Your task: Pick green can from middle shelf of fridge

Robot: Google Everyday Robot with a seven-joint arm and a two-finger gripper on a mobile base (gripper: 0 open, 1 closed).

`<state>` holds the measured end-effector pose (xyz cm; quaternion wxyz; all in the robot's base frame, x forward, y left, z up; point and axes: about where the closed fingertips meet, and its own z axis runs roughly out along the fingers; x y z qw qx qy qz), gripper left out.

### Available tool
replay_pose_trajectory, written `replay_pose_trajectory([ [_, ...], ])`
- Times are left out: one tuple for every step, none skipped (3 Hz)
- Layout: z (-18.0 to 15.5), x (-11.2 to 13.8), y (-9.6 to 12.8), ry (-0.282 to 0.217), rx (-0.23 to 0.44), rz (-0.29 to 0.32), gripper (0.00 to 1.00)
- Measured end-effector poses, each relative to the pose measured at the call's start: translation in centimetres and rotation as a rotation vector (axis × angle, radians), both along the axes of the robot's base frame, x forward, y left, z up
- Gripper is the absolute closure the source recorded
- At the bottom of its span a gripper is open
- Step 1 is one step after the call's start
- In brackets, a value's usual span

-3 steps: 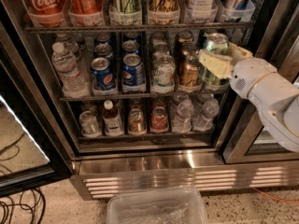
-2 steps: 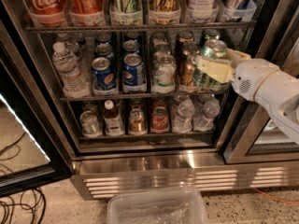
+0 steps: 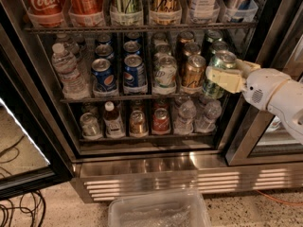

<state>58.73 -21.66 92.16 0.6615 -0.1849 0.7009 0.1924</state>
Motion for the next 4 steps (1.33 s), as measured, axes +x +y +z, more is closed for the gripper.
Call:
replay_pose_trajectory([
  [-0.5,-0.5,1.0,0.019,0.010,0.039,1.00],
  [-1.5,-2.4,3.8,0.068,0.045,0.149,1.00],
  [-1.5,-5.2,7.1,0.113,0.078,0.290,1.00],
  [-1.7,-7.3,8.7,0.137,0.152,0.346,1.00],
])
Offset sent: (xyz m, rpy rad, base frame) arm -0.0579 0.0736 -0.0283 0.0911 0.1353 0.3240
